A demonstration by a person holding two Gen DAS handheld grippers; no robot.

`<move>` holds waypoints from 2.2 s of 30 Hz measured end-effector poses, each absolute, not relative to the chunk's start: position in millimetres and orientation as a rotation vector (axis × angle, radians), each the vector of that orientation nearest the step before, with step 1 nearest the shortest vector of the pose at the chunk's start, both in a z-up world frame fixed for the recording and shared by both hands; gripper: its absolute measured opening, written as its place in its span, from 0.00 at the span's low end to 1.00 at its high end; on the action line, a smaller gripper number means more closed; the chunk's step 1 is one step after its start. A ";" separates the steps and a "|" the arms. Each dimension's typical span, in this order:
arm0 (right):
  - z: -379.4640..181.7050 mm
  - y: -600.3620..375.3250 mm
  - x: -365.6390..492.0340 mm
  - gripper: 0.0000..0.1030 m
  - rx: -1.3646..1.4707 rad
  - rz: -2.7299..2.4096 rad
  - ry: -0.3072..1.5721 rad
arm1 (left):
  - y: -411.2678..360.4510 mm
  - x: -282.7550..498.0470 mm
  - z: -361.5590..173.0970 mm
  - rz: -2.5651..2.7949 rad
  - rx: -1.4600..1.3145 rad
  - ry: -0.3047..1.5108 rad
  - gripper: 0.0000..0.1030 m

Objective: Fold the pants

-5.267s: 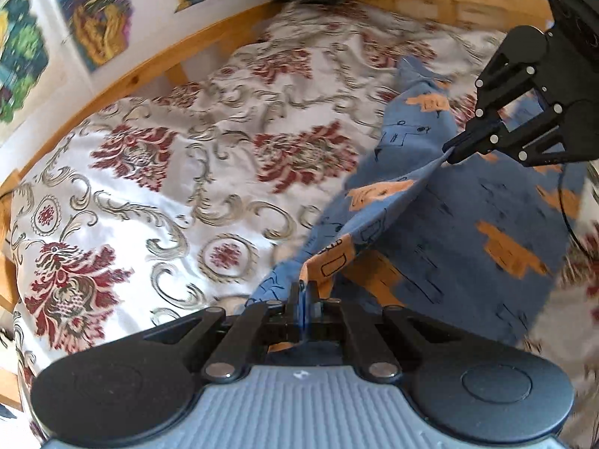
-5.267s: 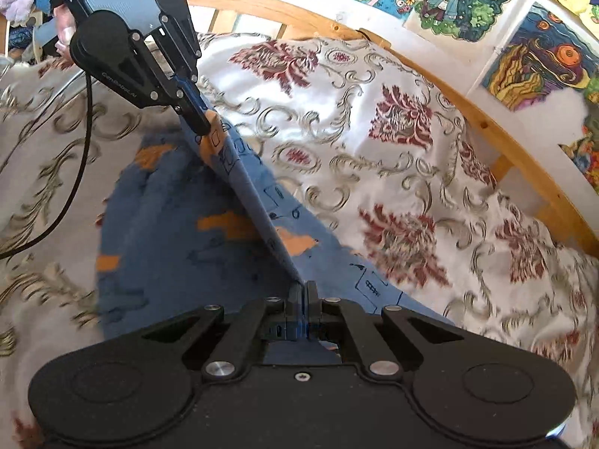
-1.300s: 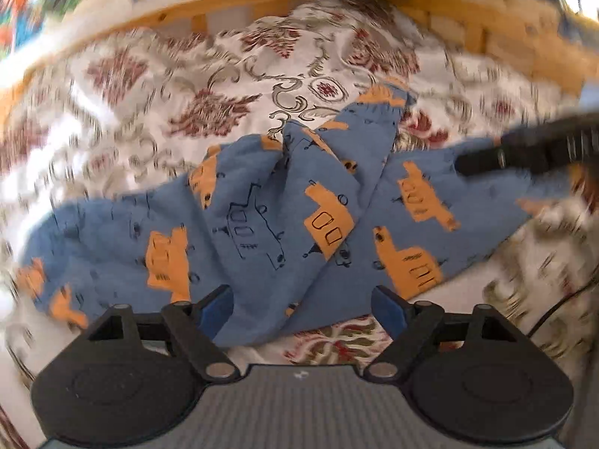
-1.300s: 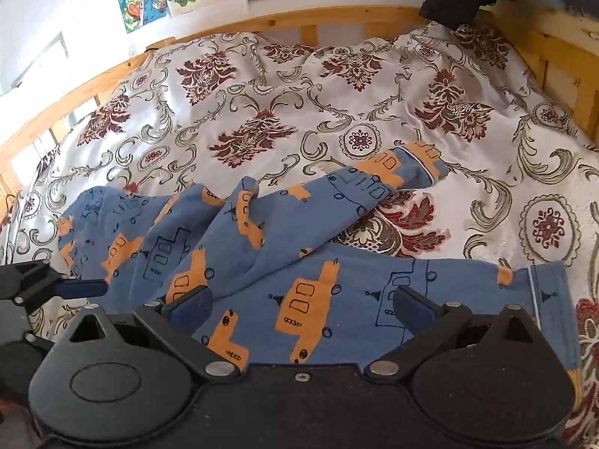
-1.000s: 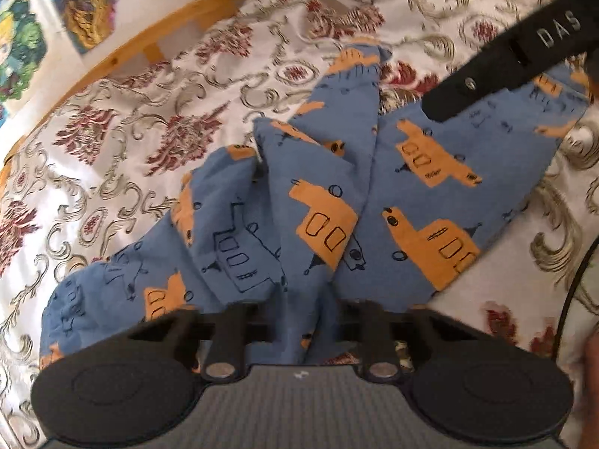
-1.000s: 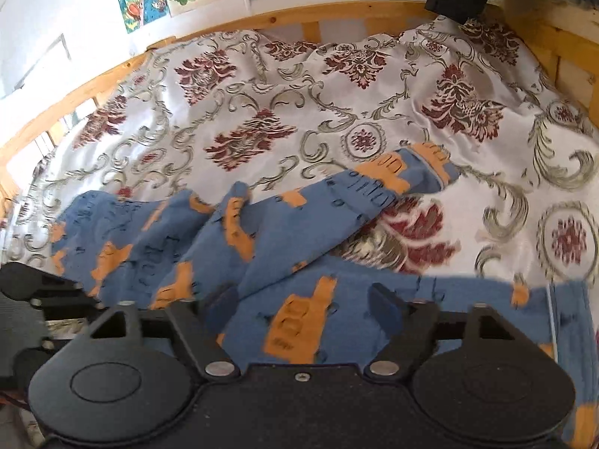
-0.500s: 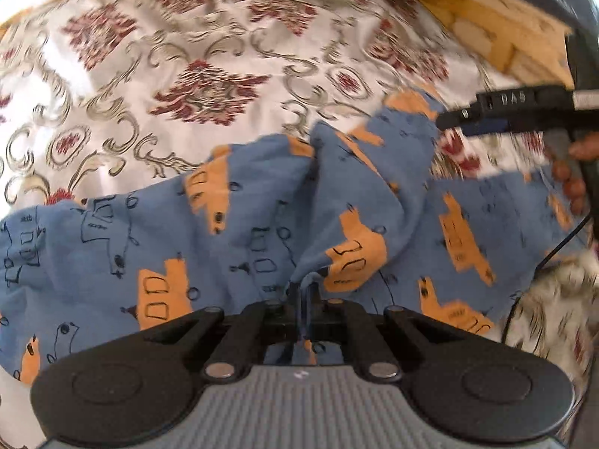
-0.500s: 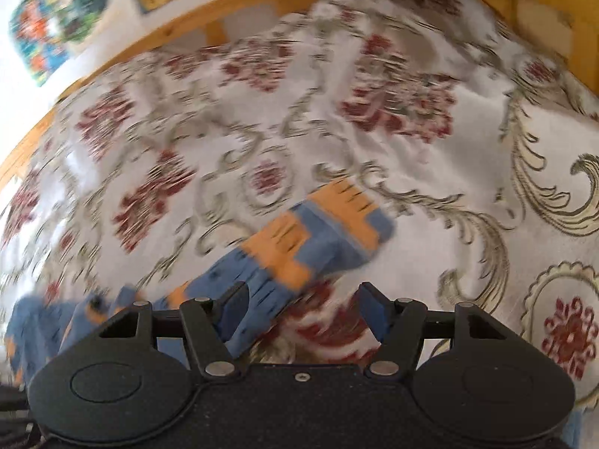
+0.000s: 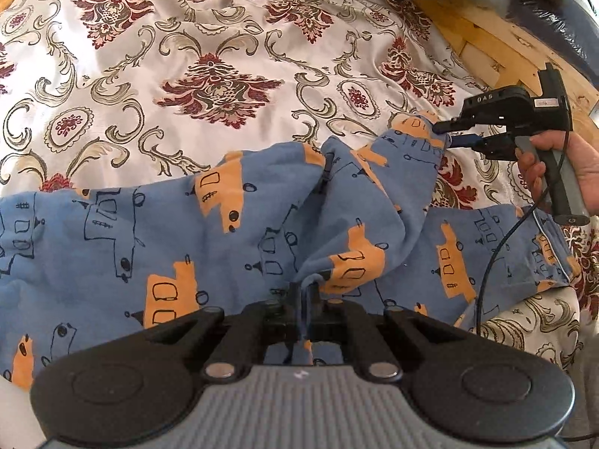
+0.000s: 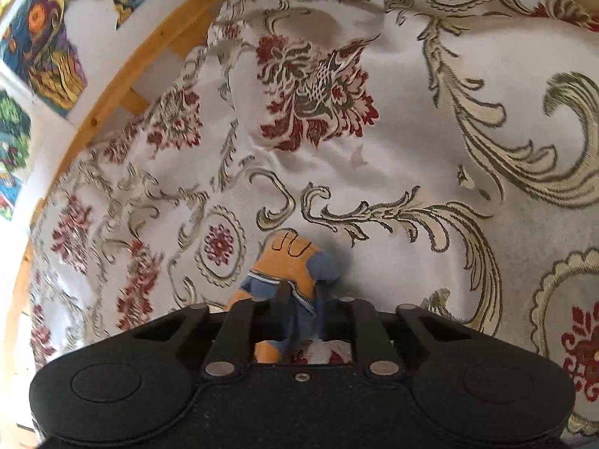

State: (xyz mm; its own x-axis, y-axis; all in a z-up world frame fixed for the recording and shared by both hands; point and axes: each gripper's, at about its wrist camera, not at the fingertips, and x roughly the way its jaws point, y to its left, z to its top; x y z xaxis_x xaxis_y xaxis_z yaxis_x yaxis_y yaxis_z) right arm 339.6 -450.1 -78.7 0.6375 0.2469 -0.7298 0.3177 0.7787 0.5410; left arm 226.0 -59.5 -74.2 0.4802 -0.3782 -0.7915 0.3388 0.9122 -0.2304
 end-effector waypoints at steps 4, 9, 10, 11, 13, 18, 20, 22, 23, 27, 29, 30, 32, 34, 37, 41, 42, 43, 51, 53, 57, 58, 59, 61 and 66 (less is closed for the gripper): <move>-59.3 -449.6 325.6 0.10 0.681 -0.059 0.882 | -58.8 224.5 -71.1 -0.443 -0.053 0.975 0.02; -2.8 -451.8 287.1 0.10 0.616 -0.099 0.882 | -52.7 222.3 -59.3 -0.469 -0.093 0.970 0.02; 6.7 -453.2 278.0 0.10 0.605 -0.109 0.888 | -52.3 221.3 -56.1 -0.477 -0.100 0.969 0.02; 15.8 -454.6 267.9 0.09 0.592 -0.120 0.894 | -50.9 219.7 -52.2 -0.490 -0.105 0.970 0.02; 31.5 -458.1 243.6 0.09 0.565 -0.151 0.905 | -49.9 215.4 -45.7 -0.513 -0.102 0.972 0.02; 31.5 -474.1 194.0 0.10 0.542 -0.223 0.948 | -55.4 201.3 -35.5 -0.569 -0.028 0.971 0.02; 15.3 -482.1 181.9 0.10 0.559 -0.251 0.975 | -61.2 197.2 -37.7 -0.590 0.004 0.968 0.02; -3.5 -490.1 172.3 0.10 0.603 -0.267 1.001 | -66.4 194.3 -42.6 -0.619 0.032 0.974 0.04; -10.7 -492.0 167.9 0.10 0.615 -0.271 1.008 | -68.0 192.7 -45.1 -0.619 0.038 0.976 0.05; -21.4 -496.1 157.7 0.10 0.652 -0.249 1.008 | -61.4 180.0 -50.8 -0.608 -0.070 1.042 0.08; -19.9 -497.4 157.5 0.10 0.658 -0.233 1.005 | -54.3 166.1 -54.9 -0.604 -0.181 1.070 0.17; -18.4 -497.7 158.0 0.10 0.658 -0.225 1.004 | -51.8 158.9 -58.2 -0.595 -0.222 1.082 0.28; -14.7 -497.2 159.6 0.10 0.646 -0.211 1.000 | -53.1 145.3 -65.5 -0.574 -0.265 1.107 0.31; -12.8 -496.4 159.4 0.10 0.628 -0.204 0.994 | -59.8 136.2 -71.4 -0.557 -0.273 1.112 0.31; -14.8 -496.1 155.0 0.10 0.606 -0.193 0.993 | -76.8 133.8 -74.7 -0.491 -0.200 1.085 0.31; -17.1 -491.9 146.0 0.10 0.543 -0.178 0.974 | -110.7 133.2 -68.7 -0.514 0.012 0.977 0.32; -15.2 -490.7 141.8 0.10 0.526 -0.179 0.957 | -118.7 135.5 -67.8 -0.542 0.039 0.967 0.32; -12.7 -489.1 136.4 0.10 0.512 -0.178 0.941 | -126.3 139.0 -66.7 -0.573 0.052 0.963 0.32; -28.8 -494.2 112.4 0.21 0.480 -0.170 0.991 | -215.8 204.9 -29.6 -0.877 0.114 0.850 0.50; -31.9 -499.7 108.7 0.27 0.493 -0.151 0.981 | -248.3 227.1 -26.8 -0.927 0.141 0.842 0.51; -25.3 -499.1 98.4 0.41 0.370 -0.110 0.945 | -311.2 272.4 -32.7 -1.073 0.160 0.905 0.53; -22.1 -496.5 94.9 0.41 0.309 -0.092 0.928 | -322.1 279.2 -35.1 -1.095 0.163 0.917 0.53; -19.9 -493.6 92.3 0.42 0.255 -0.076 0.919 | -334.4 286.8 -38.5 -1.115 0.167 0.930 0.53; -16.5 -487.3 86.7 0.42 0.140 -0.042 0.883 | -349.4 292.5 -45.6 -1.178 0.182 0.953 0.53; -22.5 -470.2 90.1 0.39 -0.059 0.040 0.846 | -367.9 290.0 -60.5 -1.294 0.265 0.979 0.53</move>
State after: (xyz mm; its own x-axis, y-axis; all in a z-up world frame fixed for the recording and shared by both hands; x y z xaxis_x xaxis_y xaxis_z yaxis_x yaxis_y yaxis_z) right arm 90.1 -470.2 -22.5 0.6626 0.0120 -0.7489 -0.0591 0.9976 -0.0363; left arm 290.0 -367.9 -60.5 -0.0454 -0.6821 -0.7299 0.8880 0.3071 -0.3422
